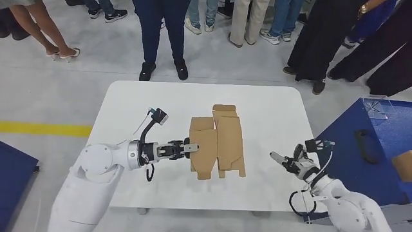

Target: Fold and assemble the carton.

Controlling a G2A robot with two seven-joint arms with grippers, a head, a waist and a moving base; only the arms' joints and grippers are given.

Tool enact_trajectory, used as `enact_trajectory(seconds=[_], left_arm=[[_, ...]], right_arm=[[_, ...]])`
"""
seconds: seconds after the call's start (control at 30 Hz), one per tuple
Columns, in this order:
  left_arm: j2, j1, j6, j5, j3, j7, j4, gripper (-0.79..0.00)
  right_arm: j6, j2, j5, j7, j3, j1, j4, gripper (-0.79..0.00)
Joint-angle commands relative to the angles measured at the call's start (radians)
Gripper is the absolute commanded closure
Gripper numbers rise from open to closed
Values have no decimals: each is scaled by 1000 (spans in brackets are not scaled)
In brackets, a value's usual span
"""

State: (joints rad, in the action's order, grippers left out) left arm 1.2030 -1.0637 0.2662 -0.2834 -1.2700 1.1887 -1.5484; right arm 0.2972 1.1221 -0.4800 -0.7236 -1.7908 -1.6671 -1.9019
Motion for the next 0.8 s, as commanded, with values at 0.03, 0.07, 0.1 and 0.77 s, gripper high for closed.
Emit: enact_trajectory(seconds=[0.03,0.07,0.1,0.77], left_arm=[[-3,-9,12,-9,3,2,1,0],[-3,-11,13,-11,7,2,2,0],[-3,-13,14,-15,11,2,3,0],[3,14,-25,-138,102,-11,66,0]], right_arm=[[-113,-22,510,-473,-62,116,65,-785],[-165,-29,601,-576,-71,166,105,-785],[-202,-35,666,-663,-68,214,141,-785],[-246,-58,901,-689,304,471,322,0]])
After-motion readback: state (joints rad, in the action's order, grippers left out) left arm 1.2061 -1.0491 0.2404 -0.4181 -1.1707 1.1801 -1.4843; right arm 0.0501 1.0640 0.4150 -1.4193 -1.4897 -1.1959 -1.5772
